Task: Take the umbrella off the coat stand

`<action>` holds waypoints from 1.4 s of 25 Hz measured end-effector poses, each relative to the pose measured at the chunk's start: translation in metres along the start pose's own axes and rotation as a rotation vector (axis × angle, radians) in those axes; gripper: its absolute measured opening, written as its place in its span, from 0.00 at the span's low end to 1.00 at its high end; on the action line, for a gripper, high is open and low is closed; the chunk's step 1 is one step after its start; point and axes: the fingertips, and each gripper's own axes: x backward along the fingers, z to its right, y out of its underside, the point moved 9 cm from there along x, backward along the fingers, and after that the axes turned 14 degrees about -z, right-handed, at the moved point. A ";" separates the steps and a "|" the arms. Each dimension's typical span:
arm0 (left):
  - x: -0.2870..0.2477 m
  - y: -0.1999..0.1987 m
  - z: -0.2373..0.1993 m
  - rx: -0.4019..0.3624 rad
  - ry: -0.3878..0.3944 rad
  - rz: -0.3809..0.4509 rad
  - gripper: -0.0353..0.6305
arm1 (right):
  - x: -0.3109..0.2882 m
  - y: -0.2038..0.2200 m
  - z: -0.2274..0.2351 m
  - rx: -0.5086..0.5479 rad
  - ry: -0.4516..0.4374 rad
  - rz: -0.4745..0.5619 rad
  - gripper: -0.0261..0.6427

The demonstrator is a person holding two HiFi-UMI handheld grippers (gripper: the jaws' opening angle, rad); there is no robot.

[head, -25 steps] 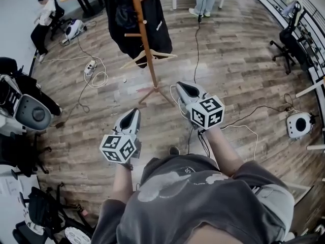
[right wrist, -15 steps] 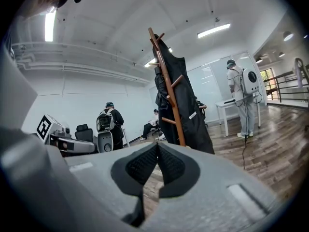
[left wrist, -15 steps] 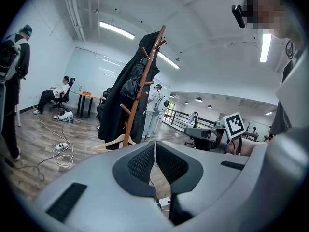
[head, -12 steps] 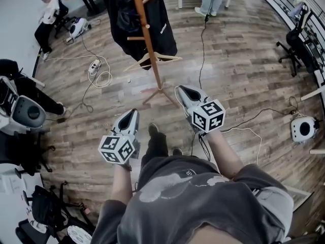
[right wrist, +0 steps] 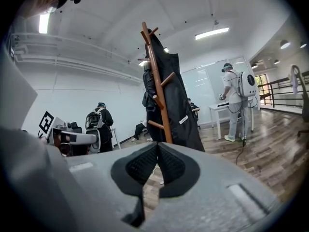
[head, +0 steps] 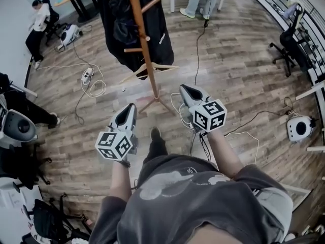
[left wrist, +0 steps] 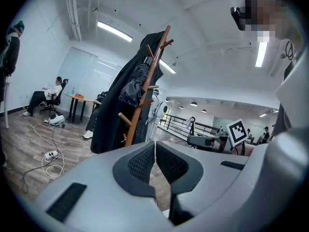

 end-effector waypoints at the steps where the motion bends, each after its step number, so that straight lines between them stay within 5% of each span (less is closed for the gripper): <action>1: -0.005 -0.006 -0.008 -0.001 0.006 0.003 0.07 | -0.007 -0.005 0.004 -0.004 0.009 0.001 0.03; 12: -0.054 -0.085 -0.079 -0.071 0.061 0.024 0.07 | -0.074 -0.074 0.038 -0.008 0.078 0.045 0.03; 19: -0.069 -0.124 -0.099 -0.164 0.038 0.036 0.07 | -0.100 -0.094 0.046 -0.014 0.109 0.044 0.03; 25: -0.080 -0.164 -0.111 -0.171 0.068 0.086 0.07 | -0.115 -0.114 0.053 -0.006 0.127 0.059 0.03; 28: -0.084 -0.180 -0.121 -0.164 0.078 0.114 0.17 | -0.124 -0.122 0.055 -0.001 0.135 0.064 0.03; 30: -0.089 -0.192 -0.124 -0.163 0.112 0.123 0.36 | -0.130 -0.127 0.058 0.000 0.142 0.067 0.03; 35: -0.093 -0.229 -0.119 -0.202 0.197 0.231 0.55 | -0.138 -0.136 0.065 -0.002 0.156 0.072 0.03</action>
